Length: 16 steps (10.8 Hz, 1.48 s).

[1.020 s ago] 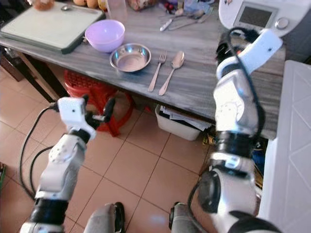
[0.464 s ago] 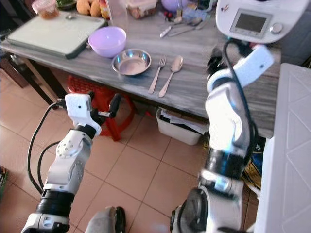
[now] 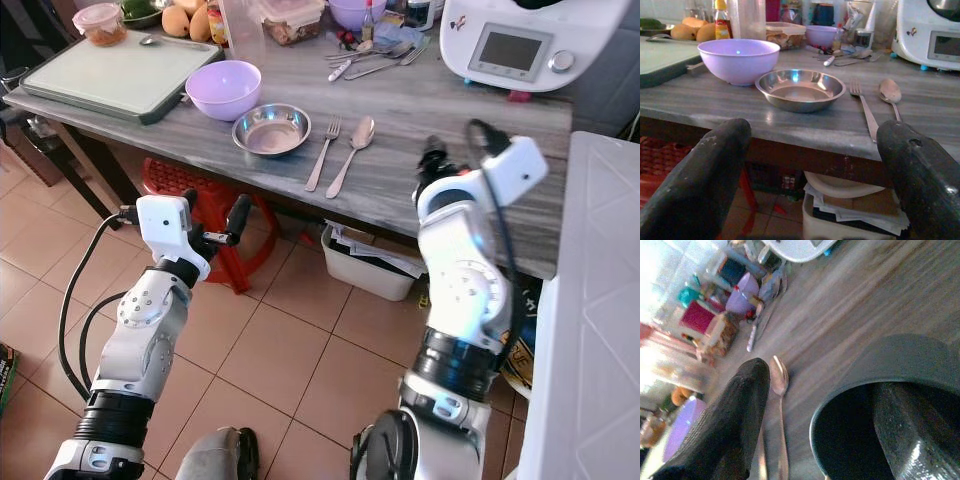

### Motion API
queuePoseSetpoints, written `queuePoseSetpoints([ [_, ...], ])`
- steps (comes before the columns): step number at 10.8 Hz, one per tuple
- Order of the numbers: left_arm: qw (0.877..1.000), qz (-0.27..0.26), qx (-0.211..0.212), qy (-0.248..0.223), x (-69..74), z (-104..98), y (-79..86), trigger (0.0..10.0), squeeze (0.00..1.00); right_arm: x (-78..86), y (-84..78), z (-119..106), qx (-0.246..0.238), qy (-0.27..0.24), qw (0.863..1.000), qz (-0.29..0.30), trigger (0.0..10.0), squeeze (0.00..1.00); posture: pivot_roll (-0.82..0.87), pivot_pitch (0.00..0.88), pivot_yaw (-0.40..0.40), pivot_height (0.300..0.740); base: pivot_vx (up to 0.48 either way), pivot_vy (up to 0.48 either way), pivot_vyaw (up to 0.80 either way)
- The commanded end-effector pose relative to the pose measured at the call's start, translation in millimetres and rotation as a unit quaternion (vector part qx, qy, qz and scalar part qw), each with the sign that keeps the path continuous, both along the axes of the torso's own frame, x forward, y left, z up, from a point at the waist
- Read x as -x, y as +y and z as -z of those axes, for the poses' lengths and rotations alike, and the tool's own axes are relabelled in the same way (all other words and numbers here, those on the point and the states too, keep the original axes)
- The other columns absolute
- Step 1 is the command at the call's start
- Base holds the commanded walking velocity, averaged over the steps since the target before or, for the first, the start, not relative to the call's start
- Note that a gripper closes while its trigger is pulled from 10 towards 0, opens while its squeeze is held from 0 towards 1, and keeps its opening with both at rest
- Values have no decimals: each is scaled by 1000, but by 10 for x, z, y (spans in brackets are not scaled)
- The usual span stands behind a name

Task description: Setting the table

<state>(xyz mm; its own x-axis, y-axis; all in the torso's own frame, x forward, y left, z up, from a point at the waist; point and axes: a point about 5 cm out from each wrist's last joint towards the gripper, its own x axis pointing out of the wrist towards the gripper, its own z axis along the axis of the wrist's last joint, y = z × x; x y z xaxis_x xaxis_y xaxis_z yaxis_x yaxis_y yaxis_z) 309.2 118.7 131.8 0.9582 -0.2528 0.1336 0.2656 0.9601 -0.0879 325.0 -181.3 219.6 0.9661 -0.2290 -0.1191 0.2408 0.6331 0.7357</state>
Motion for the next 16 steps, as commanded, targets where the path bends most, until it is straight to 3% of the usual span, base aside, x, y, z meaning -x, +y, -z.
queuePoseSetpoints([
  [1, 1000, 1, -6, 1, 11, 18, 39, 10000, 0, -19, -10, -77, -17, -12, 1000, 2, 10000, 0, -83, 71, 90, 740, 0, 0, 0],
  [7, 1000, 15, -20, 3, 27, -4, 75, 10000, 0, -151, -310, -235, -108, -52, 991, 51, 10000, 0, -63, 81, 127, 740, 0, 0, 0],
  [16, 1000, 15, -23, 3, 30, -5, 90, 10000, 0, -188, -342, -306, -104, -64, 991, 54, 10000, 0, -58, 82, 129, 740, 0, 0, 0],
])
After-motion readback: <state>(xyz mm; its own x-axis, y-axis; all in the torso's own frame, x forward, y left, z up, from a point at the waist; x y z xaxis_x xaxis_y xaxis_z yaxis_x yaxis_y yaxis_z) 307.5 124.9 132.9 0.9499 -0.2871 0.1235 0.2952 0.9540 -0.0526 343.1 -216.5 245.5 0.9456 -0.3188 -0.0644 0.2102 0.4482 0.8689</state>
